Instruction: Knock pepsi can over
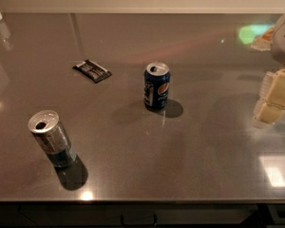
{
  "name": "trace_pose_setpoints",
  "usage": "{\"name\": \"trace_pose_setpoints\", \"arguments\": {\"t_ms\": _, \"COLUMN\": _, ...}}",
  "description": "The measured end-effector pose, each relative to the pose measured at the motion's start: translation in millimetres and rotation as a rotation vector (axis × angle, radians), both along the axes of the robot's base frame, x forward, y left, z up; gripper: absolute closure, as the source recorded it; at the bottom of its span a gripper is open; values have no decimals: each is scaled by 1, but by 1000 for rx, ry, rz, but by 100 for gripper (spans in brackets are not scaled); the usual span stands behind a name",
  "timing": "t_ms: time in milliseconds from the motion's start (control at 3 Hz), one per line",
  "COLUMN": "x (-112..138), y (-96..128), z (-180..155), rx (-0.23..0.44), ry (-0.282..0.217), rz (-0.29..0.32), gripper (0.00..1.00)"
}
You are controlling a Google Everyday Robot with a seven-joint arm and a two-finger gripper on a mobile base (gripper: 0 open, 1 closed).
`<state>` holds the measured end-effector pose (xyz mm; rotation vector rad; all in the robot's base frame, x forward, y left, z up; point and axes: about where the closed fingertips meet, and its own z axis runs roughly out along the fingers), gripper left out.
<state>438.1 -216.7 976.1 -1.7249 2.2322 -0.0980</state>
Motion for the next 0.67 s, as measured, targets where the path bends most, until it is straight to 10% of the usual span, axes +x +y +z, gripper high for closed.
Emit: {"name": "trace_pose_setpoints", "arguments": {"t_ms": 667, "x": 3, "y": 5, "z": 0, "rx": 7, "ry": -4, "rz": 11, "gripper": 0}}
